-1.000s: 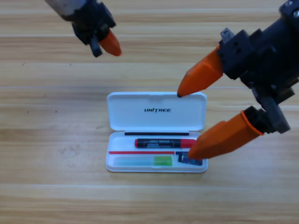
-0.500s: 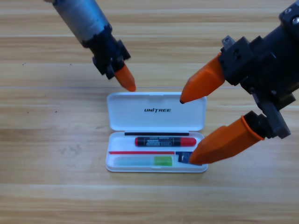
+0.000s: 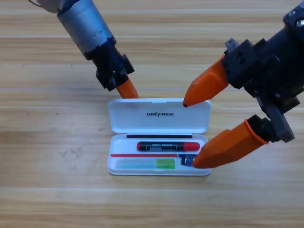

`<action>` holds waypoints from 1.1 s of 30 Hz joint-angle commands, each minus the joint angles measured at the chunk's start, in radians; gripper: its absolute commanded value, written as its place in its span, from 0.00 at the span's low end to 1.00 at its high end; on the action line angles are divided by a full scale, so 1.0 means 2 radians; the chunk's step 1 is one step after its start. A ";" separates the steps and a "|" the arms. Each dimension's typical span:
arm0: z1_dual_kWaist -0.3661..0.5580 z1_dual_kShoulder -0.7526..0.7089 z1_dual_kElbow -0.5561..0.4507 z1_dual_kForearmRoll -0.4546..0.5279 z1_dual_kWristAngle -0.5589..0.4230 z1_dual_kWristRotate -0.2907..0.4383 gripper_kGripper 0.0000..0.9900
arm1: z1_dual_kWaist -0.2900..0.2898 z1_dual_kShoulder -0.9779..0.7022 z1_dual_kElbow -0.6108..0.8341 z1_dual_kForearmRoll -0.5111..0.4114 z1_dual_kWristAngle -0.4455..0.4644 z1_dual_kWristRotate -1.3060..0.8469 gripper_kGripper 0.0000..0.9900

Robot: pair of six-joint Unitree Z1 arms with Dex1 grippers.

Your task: Clean up eraser and pencils

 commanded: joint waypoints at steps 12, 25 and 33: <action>-0.073 0.003 0.081 -0.032 0.011 -0.006 0.00 | 0.006 0.024 0.009 -0.010 0.006 0.004 0.97; -0.110 -0.004 0.150 -0.107 0.051 -0.038 0.00 | 0.006 0.022 0.007 -0.010 0.008 0.008 0.97; -0.115 -0.092 0.173 -0.113 0.103 -0.058 0.00 | 0.006 0.023 0.007 -0.010 0.008 0.009 0.97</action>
